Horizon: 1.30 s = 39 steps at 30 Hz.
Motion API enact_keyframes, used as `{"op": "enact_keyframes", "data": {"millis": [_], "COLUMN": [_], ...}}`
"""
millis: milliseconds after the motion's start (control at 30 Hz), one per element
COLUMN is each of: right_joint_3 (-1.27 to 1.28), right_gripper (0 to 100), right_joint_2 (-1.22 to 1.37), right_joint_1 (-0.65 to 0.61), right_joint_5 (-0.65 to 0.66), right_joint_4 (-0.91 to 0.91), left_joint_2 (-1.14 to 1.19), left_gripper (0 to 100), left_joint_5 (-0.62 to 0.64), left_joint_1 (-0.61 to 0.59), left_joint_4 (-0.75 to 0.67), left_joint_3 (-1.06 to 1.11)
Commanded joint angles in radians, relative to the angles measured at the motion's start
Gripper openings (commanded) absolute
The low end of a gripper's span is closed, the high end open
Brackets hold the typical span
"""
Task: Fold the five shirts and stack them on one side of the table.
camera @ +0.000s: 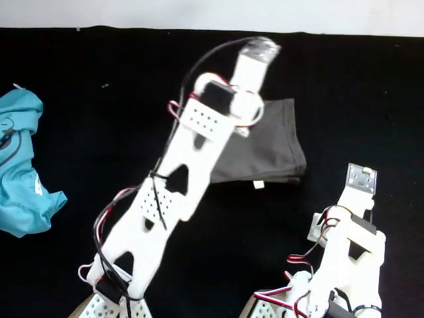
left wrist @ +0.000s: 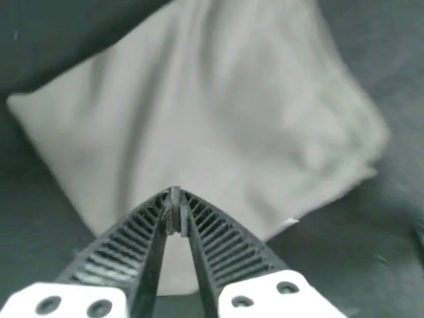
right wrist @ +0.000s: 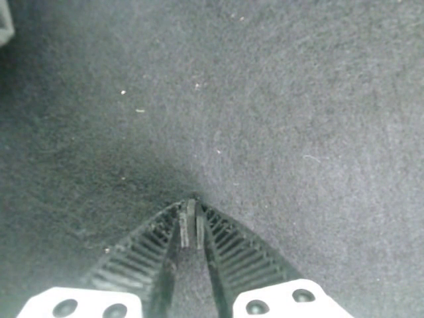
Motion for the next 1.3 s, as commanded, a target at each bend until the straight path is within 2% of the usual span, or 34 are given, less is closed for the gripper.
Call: {"op": "enact_keyframes", "data": {"millis": [0,167,267,333,467,633,800,933,1033,1167,1267], "right_joint_3": [0.018,0.018,0.016,0.008,-0.147,-0.539,-0.894,-1.148,-1.331,-1.544,-1.673], "right_gripper": [0.7,0.7,0.7,0.7,0.7,1.8,16.2,18.4,18.8,19.6,29.1], "right_joint_2": [-0.004,-0.004,-0.004,-0.004,-0.076,-0.203,-0.059,0.213,0.446,0.717,0.86], "right_joint_1": [0.004,0.004,0.004,0.005,0.004,-0.022,-0.246,-0.371,-0.456,-0.521,-0.524], "right_joint_5": [-0.006,-0.006,-0.006,-0.005,-0.006,-0.04,-0.06,-0.173,-0.18,-0.146,-0.146], "right_joint_4": [-0.027,-0.027,-0.027,-0.012,0.222,0.524,0.702,0.763,0.789,0.794,0.806], "left_joint_2": [0.073,0.223,0.188,0.108,-0.117,-0.358,-0.561,-0.74,-0.912,-1.132,-1.231], "left_gripper": [1,1,1,1,1,1,1,1,1,1,1], "left_joint_5": [0.005,0.043,0.127,0.138,0.138,0.135,0.075,0.074,0.068,-0.023,-0.044], "left_joint_1": [-0.024,-0.018,-0.025,-0.036,-0.099,-0.243,-0.4,-0.518,-0.602,-0.644,-0.702], "left_joint_4": [0.008,0.026,0.029,0.029,0.032,0.034,0.034,0.017,-0.137,-0.423,-0.64], "left_joint_3": [-0.027,-0.03,-0.05,-0.054,-0.031,0.07,0.512,0.975,1.302,1.781,2.072]}}
